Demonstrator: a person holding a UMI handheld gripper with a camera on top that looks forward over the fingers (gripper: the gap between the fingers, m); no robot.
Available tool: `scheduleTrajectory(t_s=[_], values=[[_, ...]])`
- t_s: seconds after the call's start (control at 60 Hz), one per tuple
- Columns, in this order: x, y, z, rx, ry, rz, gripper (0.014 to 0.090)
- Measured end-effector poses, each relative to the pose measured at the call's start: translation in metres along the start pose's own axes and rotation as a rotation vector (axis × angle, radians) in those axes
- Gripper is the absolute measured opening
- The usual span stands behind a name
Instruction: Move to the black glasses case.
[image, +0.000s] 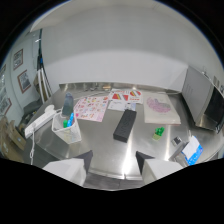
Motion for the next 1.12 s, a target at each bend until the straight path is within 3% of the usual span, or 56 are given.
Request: scheduleTrajectory(t_s=[0.7,1.117], values=[[0.042,-0.062,0.169,0.003,0.097,-0.011,0.0842],[0.045,-0.062,0.197,-0.021,0.12,-0.002,0.0839]])
